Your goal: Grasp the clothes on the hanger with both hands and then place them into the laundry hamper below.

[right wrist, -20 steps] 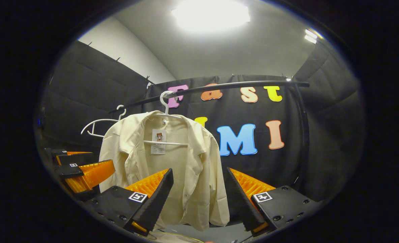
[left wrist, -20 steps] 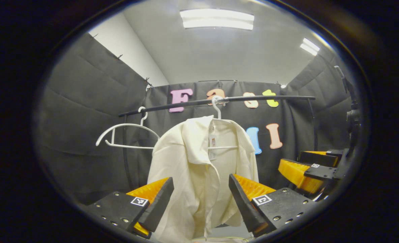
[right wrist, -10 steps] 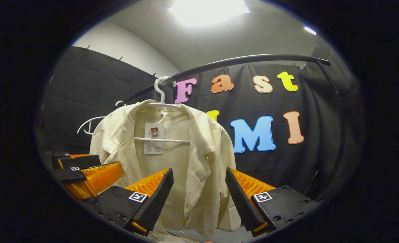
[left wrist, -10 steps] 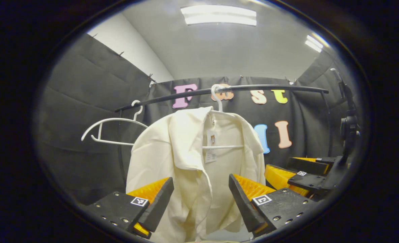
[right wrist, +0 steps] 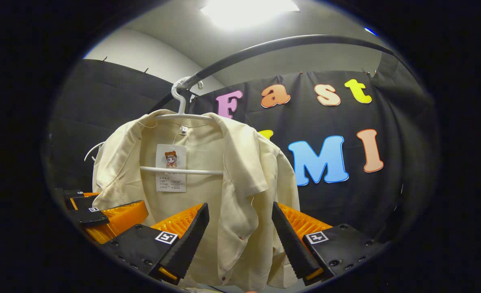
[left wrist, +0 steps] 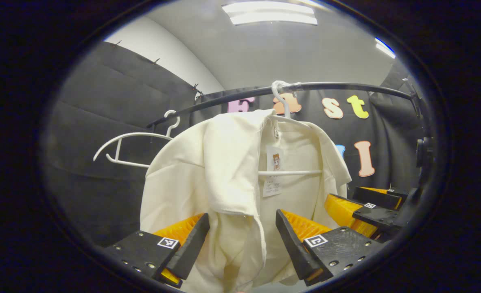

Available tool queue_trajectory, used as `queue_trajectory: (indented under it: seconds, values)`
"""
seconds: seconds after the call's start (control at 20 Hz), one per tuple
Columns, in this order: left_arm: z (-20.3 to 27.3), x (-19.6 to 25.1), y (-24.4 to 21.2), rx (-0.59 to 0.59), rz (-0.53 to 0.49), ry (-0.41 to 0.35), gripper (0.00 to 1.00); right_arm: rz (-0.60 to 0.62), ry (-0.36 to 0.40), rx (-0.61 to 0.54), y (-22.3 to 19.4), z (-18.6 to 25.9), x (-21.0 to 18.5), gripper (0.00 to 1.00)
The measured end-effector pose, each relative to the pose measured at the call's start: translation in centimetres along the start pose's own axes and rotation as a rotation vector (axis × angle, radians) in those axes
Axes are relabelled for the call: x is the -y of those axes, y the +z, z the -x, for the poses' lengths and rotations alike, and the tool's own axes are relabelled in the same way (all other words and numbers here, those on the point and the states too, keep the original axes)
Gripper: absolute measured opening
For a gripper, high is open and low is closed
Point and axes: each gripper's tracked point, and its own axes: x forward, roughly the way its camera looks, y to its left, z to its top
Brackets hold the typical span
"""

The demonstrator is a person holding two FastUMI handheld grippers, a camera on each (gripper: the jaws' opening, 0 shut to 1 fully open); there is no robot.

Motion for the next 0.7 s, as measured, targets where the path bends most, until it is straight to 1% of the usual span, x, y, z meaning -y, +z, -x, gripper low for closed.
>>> queue_trajectory:
  seconds: [0.15, 0.2, 0.25, 0.4, 0.45, 0.5, 0.55, 0.6, 0.65, 0.7]
  values:
    - [-1.1, -0.7, -0.2, -0.002, -0.008, 0.044, 0.98, -0.014, -0.007, 0.000, -0.2, -1.4, 0.0, 0.98]
    - [-1.4, -1.0, -0.2, -0.003, -0.013, 0.062, 0.98, -0.018, -0.013, -0.001, -0.3, -1.9, 0.0, 0.98]
    - [-1.6, -1.2, -0.2, -0.004, -0.017, 0.078, 0.96, -0.019, -0.020, -0.003, -0.5, -2.3, 0.1, 0.98]
    - [-2.0, -1.5, -0.4, -0.008, -0.031, 0.116, 0.96, -0.012, -0.040, -0.011, -0.8, -3.3, 0.3, 0.98]
    - [-2.3, -1.5, -0.6, -0.014, -0.036, 0.122, 0.98, -0.012, -0.050, -0.014, -0.8, -3.6, 0.5, 0.96]
    - [-2.5, -1.6, -0.6, -0.015, -0.043, 0.132, 0.98, -0.015, -0.057, -0.021, -0.9, -3.9, 0.5, 0.98]
    - [-2.8, -1.6, -0.8, -0.023, -0.050, 0.137, 0.95, -0.020, -0.063, -0.029, -1.1, -4.2, 0.5, 0.98]
    - [-3.1, -1.7, -0.9, -0.024, -0.053, 0.144, 0.95, -0.025, -0.067, -0.040, -1.2, -4.4, 0.5, 0.96]
    - [-3.4, -2.1, -0.8, -0.019, -0.052, 0.161, 0.84, -0.028, -0.077, -0.052, -1.5, -4.5, 0.6, 0.98]
    - [-3.3, -2.2, -0.9, -0.020, -0.047, 0.164, 0.73, -0.029, -0.081, -0.065, -1.7, -4.5, 0.7, 0.94]
